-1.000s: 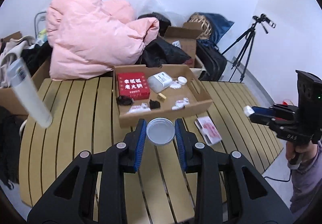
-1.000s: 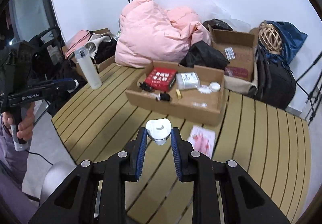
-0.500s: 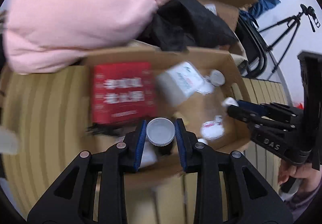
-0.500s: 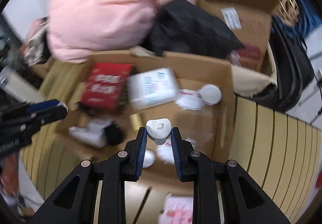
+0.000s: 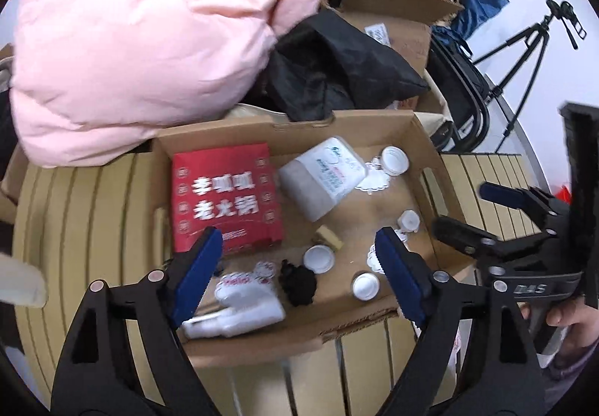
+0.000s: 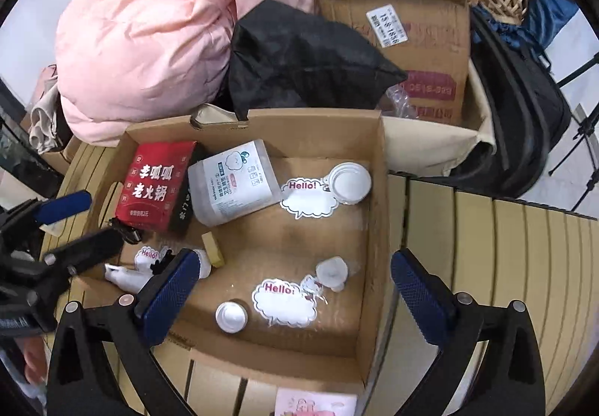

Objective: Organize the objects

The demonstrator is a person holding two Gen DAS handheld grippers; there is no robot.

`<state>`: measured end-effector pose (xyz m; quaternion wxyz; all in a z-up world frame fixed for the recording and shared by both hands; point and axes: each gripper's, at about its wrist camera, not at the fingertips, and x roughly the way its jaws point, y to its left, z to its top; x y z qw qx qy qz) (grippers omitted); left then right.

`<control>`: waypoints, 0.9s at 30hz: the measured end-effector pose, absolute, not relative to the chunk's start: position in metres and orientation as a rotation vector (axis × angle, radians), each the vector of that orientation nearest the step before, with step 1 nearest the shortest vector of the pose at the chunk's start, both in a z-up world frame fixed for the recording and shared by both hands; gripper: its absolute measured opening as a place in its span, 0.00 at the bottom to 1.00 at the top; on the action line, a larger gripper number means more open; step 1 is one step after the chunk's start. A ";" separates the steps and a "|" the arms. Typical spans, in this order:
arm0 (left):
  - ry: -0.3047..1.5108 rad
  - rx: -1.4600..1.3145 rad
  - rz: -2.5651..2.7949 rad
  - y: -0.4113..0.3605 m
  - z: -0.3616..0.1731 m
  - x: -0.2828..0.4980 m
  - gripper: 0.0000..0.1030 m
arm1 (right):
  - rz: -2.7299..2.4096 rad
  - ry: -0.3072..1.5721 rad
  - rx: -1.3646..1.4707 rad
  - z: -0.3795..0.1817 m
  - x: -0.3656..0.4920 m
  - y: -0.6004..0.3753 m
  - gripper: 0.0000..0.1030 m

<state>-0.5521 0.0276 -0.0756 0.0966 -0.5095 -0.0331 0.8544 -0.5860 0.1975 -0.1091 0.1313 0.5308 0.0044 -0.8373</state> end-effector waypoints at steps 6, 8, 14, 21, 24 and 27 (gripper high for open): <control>-0.001 -1.453 2.683 0.009 -0.059 -0.480 0.79 | -2.467 0.064 1.457 -0.080 -0.537 0.218 1.00; 0.017 -1.388 2.717 0.006 -0.047 -0.442 0.86 | -2.469 0.083 1.424 -0.073 -0.509 0.222 1.00; 0.053 -1.150 2.790 -0.002 -0.013 -0.309 1.00 | -2.503 0.086 1.241 -0.036 -0.381 0.233 1.00; 0.020 -1.166 2.770 -0.013 -0.029 -0.200 1.00 | -2.534 -0.167 1.167 -0.038 -0.231 0.244 1.00; 0.028 -1.184 2.741 -0.011 -0.034 -0.193 1.00 | -2.506 -0.188 1.219 -0.059 -0.203 0.241 1.00; 0.024 -1.163 2.751 -0.006 -0.033 -0.197 1.00 | -2.526 -0.141 1.263 -0.074 -0.196 0.240 1.00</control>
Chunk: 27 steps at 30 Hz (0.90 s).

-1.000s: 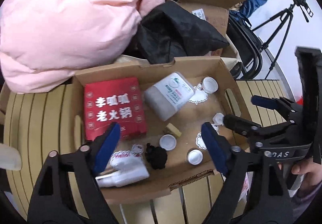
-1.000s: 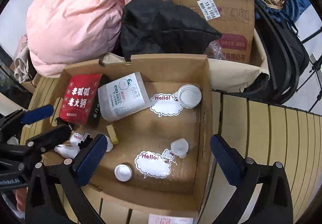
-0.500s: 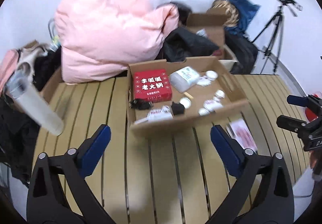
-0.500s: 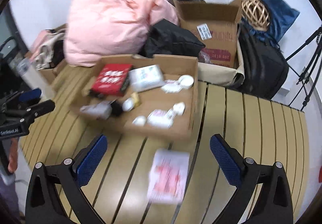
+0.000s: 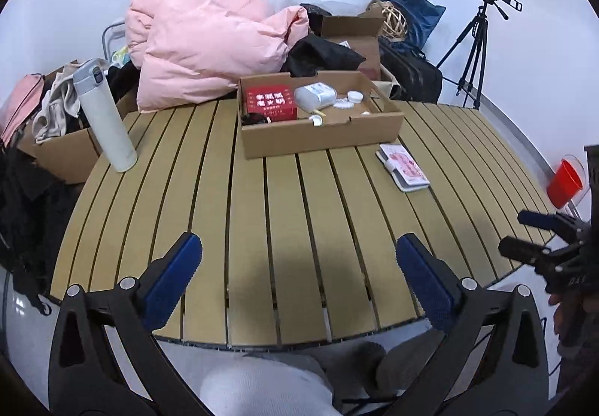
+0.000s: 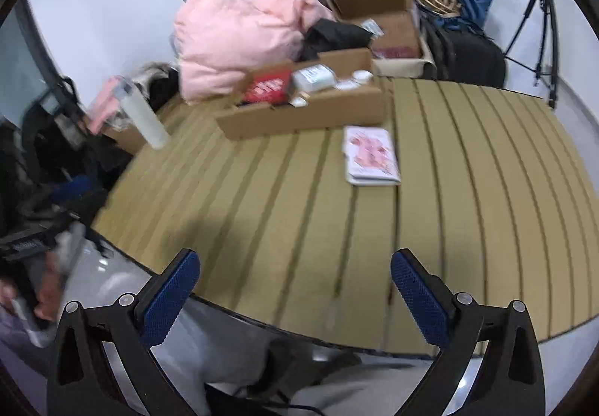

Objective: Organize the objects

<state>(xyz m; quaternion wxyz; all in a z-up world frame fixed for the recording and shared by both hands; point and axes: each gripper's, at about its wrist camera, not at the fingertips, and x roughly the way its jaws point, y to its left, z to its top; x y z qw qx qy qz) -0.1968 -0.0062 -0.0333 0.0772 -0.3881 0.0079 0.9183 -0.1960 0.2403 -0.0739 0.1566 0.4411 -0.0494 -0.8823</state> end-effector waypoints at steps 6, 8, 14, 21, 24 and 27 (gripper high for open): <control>0.154 -1.118 2.669 0.027 -0.044 -0.232 1.00 | -2.518 -0.256 1.297 -0.090 -0.208 0.252 1.00; 0.185 -1.132 2.602 0.044 -0.051 -0.257 1.00 | -2.522 -0.254 1.329 -0.098 -0.220 0.259 1.00; 0.159 -1.193 2.423 0.094 -0.087 -0.344 0.95 | -2.548 -0.358 1.333 -0.119 -0.288 0.295 0.93; 0.172 -1.328 2.274 0.133 -0.148 -0.405 0.64 | -2.493 -0.287 1.441 -0.167 -0.384 0.294 0.42; 0.089 -1.329 2.271 0.124 -0.150 -0.403 0.64 | -2.490 -0.264 1.472 -0.181 -0.408 0.291 0.41; 0.141 -1.282 2.293 0.114 -0.145 -0.389 0.64 | -2.434 -0.247 1.490 -0.190 -0.410 0.277 0.41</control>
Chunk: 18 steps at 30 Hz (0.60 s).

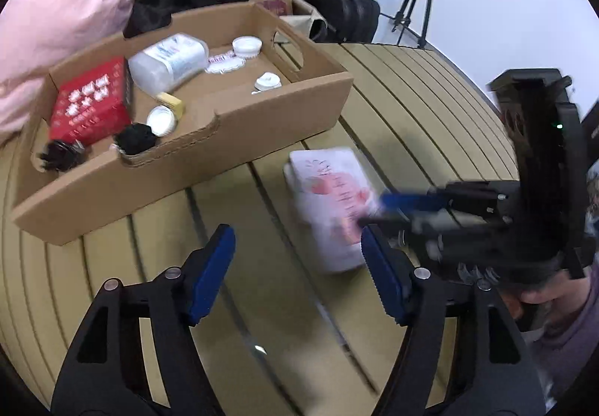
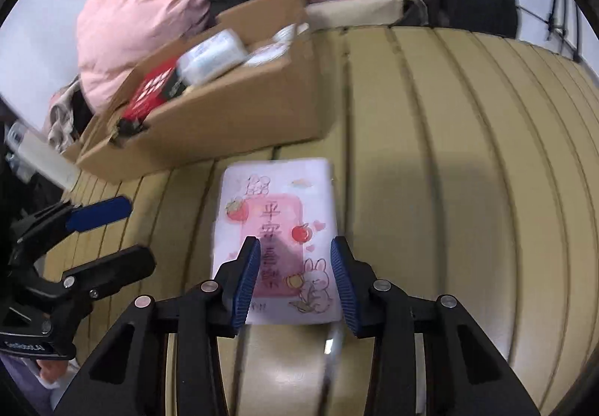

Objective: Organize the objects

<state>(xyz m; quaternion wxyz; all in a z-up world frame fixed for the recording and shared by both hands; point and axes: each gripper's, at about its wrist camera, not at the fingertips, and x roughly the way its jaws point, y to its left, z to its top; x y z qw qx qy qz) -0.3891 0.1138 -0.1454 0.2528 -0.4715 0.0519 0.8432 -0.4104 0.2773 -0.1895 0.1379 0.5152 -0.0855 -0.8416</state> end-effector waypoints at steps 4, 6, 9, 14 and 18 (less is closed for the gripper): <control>0.184 -1.282 2.437 0.079 -0.141 -0.380 0.64 | -2.169 -0.270 1.368 -0.181 -0.388 0.243 0.36; 0.123 -1.327 2.479 0.058 -0.140 -0.378 0.64 | -2.133 -0.259 1.302 -0.173 -0.378 0.236 0.36; 0.011 -1.355 2.449 0.047 -0.141 -0.375 0.64 | -2.332 -0.135 1.318 -0.168 -0.383 0.245 0.38; 0.016 -1.390 2.404 0.066 -0.160 -0.382 0.65 | -2.351 -0.128 1.363 -0.175 -0.399 0.251 0.82; -0.047 -1.441 2.375 0.071 -0.177 -0.392 0.60 | -2.349 -0.123 1.347 -0.177 -0.397 0.244 0.95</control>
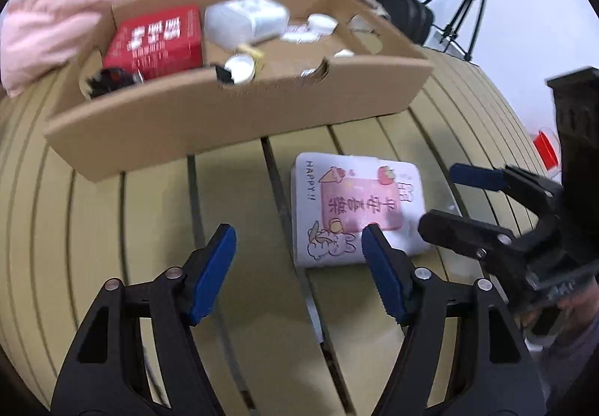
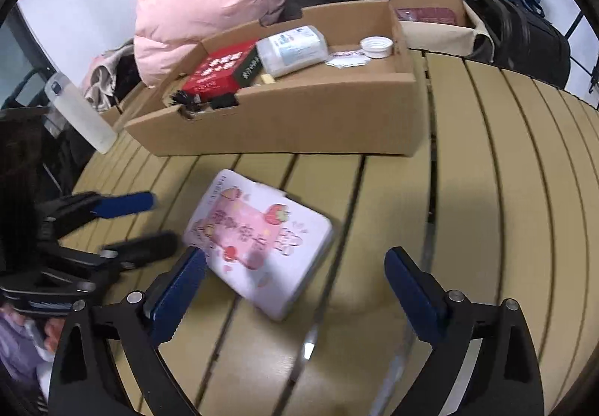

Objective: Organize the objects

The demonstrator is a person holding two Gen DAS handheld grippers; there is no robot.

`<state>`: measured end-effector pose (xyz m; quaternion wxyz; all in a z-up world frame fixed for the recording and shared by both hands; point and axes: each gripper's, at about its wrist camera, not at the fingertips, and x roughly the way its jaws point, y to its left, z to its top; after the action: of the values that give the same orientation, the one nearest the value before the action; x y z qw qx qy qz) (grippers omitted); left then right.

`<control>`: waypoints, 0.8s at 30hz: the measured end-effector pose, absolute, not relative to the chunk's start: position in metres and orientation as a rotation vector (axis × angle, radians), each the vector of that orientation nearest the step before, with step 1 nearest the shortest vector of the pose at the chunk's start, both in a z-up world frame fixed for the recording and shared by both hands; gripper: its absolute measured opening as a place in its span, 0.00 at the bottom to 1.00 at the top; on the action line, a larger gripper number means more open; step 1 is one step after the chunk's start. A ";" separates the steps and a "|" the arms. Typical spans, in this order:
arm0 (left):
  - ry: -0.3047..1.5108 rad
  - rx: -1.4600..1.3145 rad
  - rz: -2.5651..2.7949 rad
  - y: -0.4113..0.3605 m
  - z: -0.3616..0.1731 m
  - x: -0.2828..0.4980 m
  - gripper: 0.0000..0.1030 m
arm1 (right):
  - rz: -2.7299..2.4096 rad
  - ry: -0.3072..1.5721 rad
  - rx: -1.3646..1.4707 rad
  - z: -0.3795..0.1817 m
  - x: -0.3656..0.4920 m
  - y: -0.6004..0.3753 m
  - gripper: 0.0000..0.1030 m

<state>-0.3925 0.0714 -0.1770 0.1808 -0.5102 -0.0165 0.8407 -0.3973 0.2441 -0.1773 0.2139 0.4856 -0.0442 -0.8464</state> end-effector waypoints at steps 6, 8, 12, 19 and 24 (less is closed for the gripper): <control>-0.135 -1.408 2.329 0.076 -0.188 -0.394 0.27 | -2.347 -0.243 1.344 -0.187 -0.401 0.238 0.49; -0.077 -1.408 2.352 0.080 -0.185 -0.388 0.17 | -2.348 -0.199 1.392 -0.197 -0.405 0.230 0.37; -0.049 -1.454 2.328 0.075 -0.172 -0.373 0.03 | -2.385 -0.184 1.378 -0.192 -0.399 0.229 0.23; -0.082 -1.342 2.356 0.054 -0.116 -0.317 0.01 | -2.393 -0.179 1.272 -0.136 -0.350 0.223 0.15; -0.114 -1.245 2.410 0.040 -0.076 -0.307 0.00 | -2.401 -0.236 1.162 -0.099 -0.320 0.222 0.08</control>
<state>-0.3066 0.0405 -0.0756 0.2117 -0.4483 -0.0409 0.8675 -0.3201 0.2218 -0.0989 0.2300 0.4222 -0.0860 -0.8726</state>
